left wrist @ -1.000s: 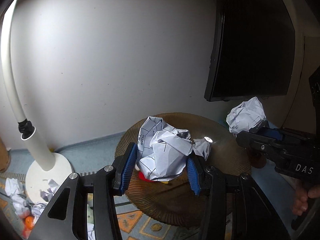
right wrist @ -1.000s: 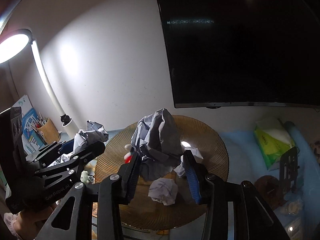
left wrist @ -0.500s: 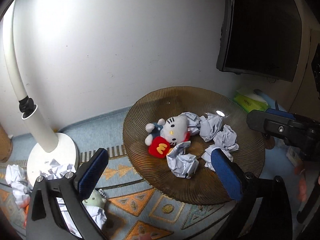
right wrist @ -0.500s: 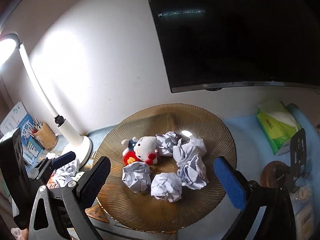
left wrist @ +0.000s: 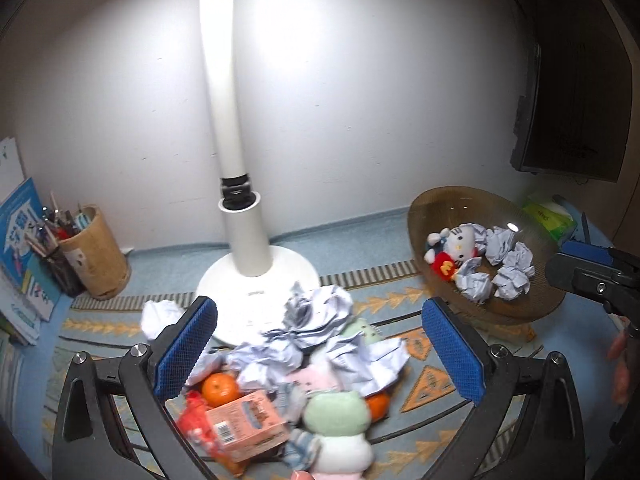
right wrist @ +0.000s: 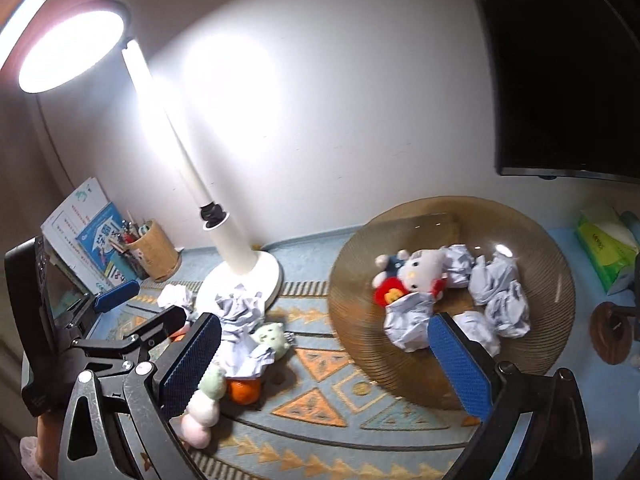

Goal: Organize objects
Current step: 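Move both tools back over the pile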

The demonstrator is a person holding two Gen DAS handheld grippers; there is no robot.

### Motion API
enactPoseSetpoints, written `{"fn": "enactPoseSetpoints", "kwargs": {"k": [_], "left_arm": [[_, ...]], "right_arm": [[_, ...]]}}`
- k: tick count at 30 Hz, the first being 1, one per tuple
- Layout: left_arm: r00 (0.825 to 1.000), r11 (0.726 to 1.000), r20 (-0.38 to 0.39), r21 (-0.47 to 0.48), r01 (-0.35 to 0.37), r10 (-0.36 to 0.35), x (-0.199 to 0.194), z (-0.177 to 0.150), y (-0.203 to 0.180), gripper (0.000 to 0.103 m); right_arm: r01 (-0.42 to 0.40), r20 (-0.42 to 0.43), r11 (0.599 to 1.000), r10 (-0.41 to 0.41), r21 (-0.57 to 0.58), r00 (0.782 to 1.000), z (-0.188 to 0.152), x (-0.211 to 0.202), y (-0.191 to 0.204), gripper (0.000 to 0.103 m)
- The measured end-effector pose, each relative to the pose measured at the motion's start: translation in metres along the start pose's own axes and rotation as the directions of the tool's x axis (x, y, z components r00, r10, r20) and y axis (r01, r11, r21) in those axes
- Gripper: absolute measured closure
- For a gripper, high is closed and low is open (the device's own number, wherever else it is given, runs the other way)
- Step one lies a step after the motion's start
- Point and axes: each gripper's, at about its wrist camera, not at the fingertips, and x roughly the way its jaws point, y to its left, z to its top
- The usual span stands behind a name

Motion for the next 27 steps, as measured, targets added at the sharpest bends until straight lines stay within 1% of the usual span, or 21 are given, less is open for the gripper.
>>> {"fn": "enactPoseSetpoints", "kwargs": {"k": [3,6,7,10,14,15,17,20,22,23,25,26,27], "left_arm": [[0.999,1.000,-0.040,0.005,-0.012,0.013,-0.009,-0.023,0.040,0.000],[0.994,0.998,-0.096,0.035,-0.046,0.049,-0.007,-0.054,0.069,0.001],[0.992,0.998,-0.120,0.044,-0.045,0.050,-0.005,-0.064,0.077,0.001],[0.985,0.997,-0.171,0.074,0.000,0.012,0.004,-0.092,0.087,0.001],[0.976,0.989,-0.216,0.149,0.014,0.018,0.020,-0.115,0.078,0.000],[0.975,0.987,-0.219,0.160,0.012,0.023,0.025,-0.117,0.076,0.000],[0.973,0.988,-0.229,0.151,0.008,0.028,0.034,-0.118,0.076,0.001],[0.971,0.994,-0.240,0.108,0.017,0.010,0.047,-0.115,0.084,0.000],[0.968,0.993,-0.249,0.113,0.022,0.007,0.056,-0.115,0.086,0.000],[0.967,0.994,-0.255,0.099,0.045,-0.018,0.058,-0.114,0.089,0.000],[0.958,0.995,-0.278,0.049,0.084,-0.067,0.062,-0.114,0.096,0.000],[0.957,0.995,-0.279,0.029,0.093,-0.081,0.063,-0.114,0.099,0.000],[0.957,0.995,-0.280,0.033,0.089,-0.077,0.063,-0.114,0.098,0.000]], "right_arm": [[-0.027,-0.025,0.999,0.026,-0.046,0.999,-0.017,0.008,0.038,0.000],[-0.046,-0.067,0.995,0.040,-0.085,0.997,-0.042,0.019,0.071,0.000],[-0.047,-0.081,0.994,0.040,-0.096,0.996,-0.052,0.022,0.080,0.000],[-0.035,-0.138,0.992,0.018,-0.122,0.990,-0.081,0.039,0.099,0.000],[0.009,-0.218,0.989,-0.041,-0.146,0.975,-0.115,0.069,0.111,0.000],[0.014,-0.239,0.989,-0.049,-0.146,0.970,-0.121,0.077,0.113,0.000],[0.031,-0.264,0.988,-0.071,-0.154,0.962,-0.130,0.092,0.116,0.000],[0.066,-0.271,0.983,-0.111,-0.172,0.956,-0.135,0.109,0.121,0.000],[0.077,-0.278,0.984,-0.121,-0.163,0.953,-0.136,0.118,0.120,0.000],[0.088,-0.262,0.982,-0.131,-0.169,0.956,-0.137,0.120,0.119,0.000],[0.102,-0.240,0.976,-0.147,-0.192,0.959,-0.139,0.122,0.120,0.000],[0.112,-0.242,0.972,-0.161,-0.205,0.957,-0.140,0.123,0.122,0.000],[0.126,-0.245,0.967,-0.180,-0.220,0.953,-0.141,0.125,0.124,0.000]]}}
